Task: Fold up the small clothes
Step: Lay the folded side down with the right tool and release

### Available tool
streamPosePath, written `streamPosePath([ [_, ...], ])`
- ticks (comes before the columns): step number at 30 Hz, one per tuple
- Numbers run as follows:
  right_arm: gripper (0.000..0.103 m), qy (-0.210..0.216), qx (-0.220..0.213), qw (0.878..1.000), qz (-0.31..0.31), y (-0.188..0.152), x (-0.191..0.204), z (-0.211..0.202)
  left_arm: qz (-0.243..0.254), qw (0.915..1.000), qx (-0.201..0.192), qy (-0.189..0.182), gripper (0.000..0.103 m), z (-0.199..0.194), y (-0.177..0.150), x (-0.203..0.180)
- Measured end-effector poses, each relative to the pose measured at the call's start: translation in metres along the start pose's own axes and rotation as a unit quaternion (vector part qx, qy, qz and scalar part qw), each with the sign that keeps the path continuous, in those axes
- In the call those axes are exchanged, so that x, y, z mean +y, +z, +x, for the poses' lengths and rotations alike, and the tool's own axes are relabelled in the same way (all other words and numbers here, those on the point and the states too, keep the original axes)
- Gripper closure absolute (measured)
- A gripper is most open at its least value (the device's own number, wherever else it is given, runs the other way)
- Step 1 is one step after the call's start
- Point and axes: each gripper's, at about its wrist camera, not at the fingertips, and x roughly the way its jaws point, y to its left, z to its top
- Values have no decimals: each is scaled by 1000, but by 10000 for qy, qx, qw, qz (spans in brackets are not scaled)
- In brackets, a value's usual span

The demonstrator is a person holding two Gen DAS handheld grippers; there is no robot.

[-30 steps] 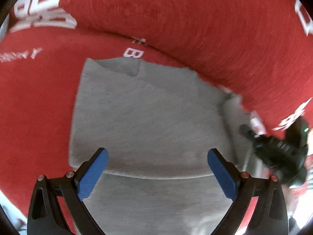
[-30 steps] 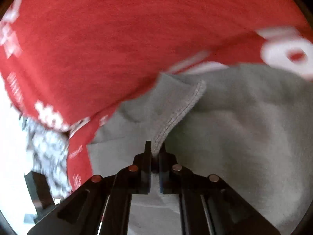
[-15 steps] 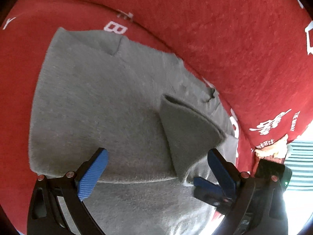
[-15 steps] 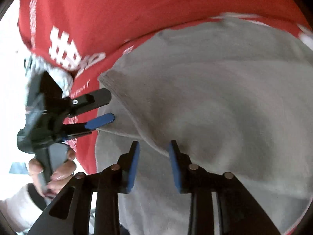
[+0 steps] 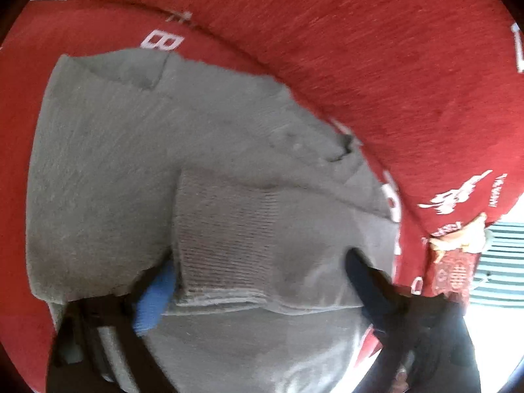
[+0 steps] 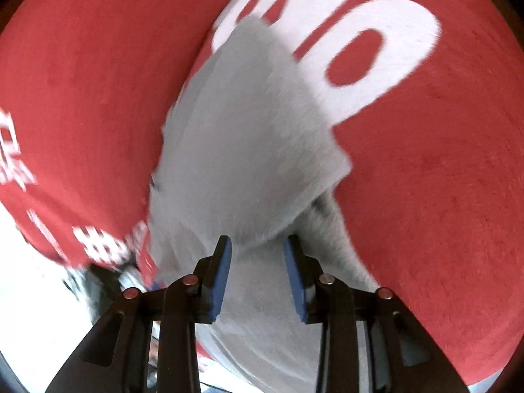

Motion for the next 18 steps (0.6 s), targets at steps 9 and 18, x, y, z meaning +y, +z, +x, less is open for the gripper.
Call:
streamPosePath([
  [9,97,-15,-537,9977,-401,27,22,-27,588,9974,-382,186,96,-29,-21,-12],
  [18,83,-928,375,9826,-1564,21,25,-6,645,9960,-208,577,96,-4,-30,8],
])
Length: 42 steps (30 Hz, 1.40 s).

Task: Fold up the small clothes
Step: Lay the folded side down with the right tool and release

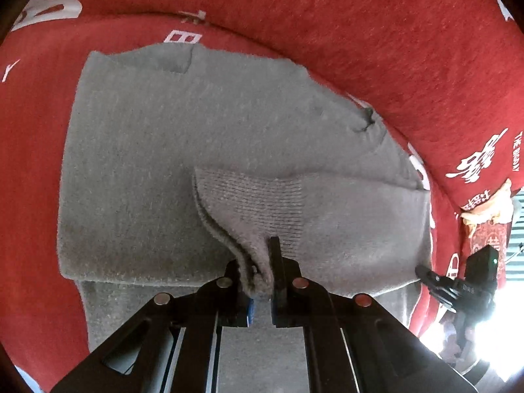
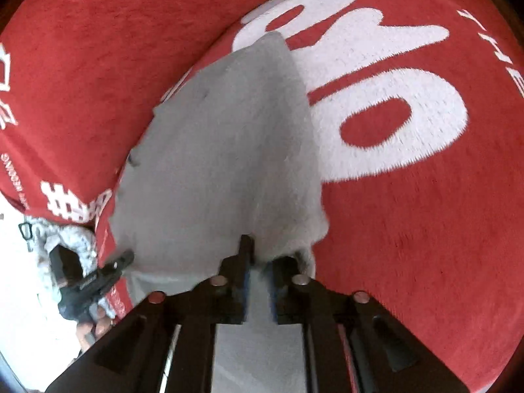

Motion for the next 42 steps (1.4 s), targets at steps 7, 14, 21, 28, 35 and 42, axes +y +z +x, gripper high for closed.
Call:
streamPosePath([
  [7,67,-44,-735,9971,212,22,-11,-38,185,9997,-40,139,96,-2,3,-10],
  [14,89,-255,-442,9982,321,60,-15,-2,346,9990,-181,229,96,-14,5,-9],
  [21,94,-725,-541,9957,-174,57,0,5,154,9975,-131,680,93,-21,-2,26],
  [28,91,-1171,-761,9901,-156,48,4,-12,78,9905,-440,1304,93,-64,4,46],
  [35,90,-803,-639,9946,-134,20,17,-31,623,9908,-472,1107,93,-67,-4,10],
  [42,57,-549,-707,9918,916,-5,-10,-38,628,9897,-101,1280,93,-18,-12,-14],
])
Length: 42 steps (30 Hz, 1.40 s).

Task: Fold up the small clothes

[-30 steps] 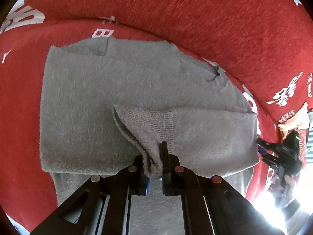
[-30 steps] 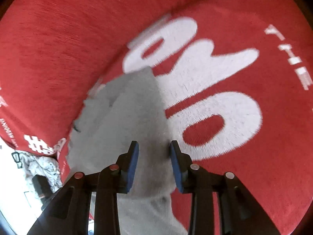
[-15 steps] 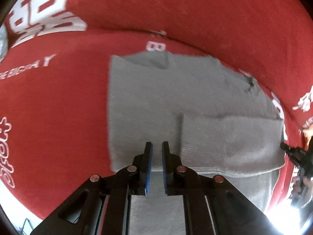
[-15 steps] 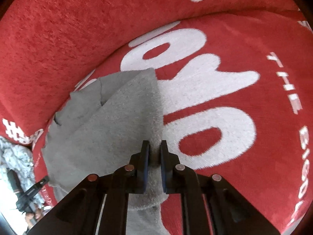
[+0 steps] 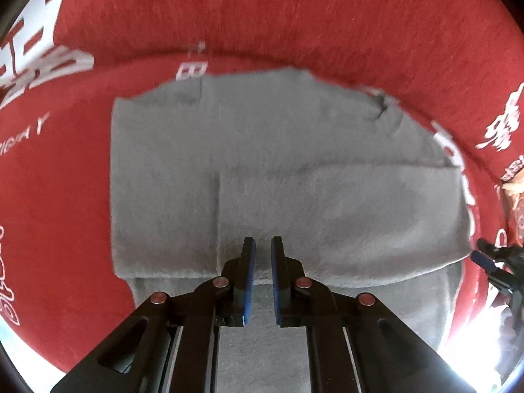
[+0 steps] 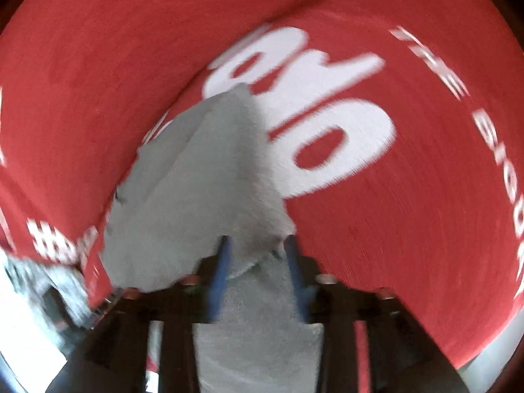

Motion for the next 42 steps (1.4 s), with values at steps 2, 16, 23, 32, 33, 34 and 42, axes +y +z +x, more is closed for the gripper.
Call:
streamPosePath([
  [2,59,189,108,9992,330,0,-11,11,-49,10000,-36,-3,93,4,-3,2],
  [16,90,-622,103,9962,-609,1,4,17,-48,9999,-24,142,93,4,-3,-1],
  [23,90,-899,54,9933,-722,-10,4,0,-35,9997,25,259,93,4,-2,-5],
  [32,66,-540,373,9938,-894,-28,11,-1,-26,9978,122,648,92,-7,-11,-14],
  [33,58,-503,398,9937,-923,-31,11,-2,-75,9974,182,693,92,-8,-14,-14],
  [34,57,-472,419,9934,-955,-34,12,-3,-141,9970,249,719,92,-8,-18,-12],
  [42,47,-232,696,9909,-1128,-56,9,-8,-681,9934,260,887,2,-20,-52,-4],
])
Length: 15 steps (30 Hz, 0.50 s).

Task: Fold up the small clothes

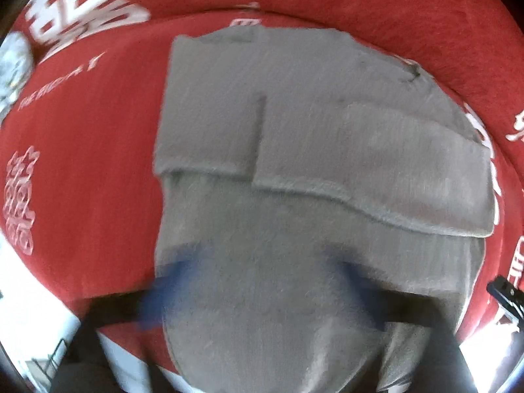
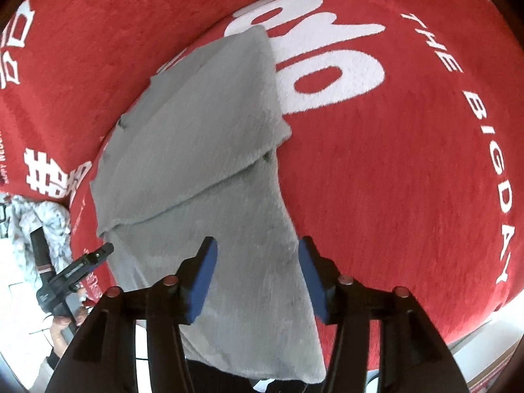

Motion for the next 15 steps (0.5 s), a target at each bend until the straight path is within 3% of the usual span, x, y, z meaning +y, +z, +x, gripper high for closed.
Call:
streamPosePath([
  [9,41,404,537,9977,-126,-27,-10,9,109,9998,165,94,2,-5,-39,5],
  [15,41,549,1025,9932,-6,-67,-31,22,85,9975,694,-90,2,16,-80,33],
])
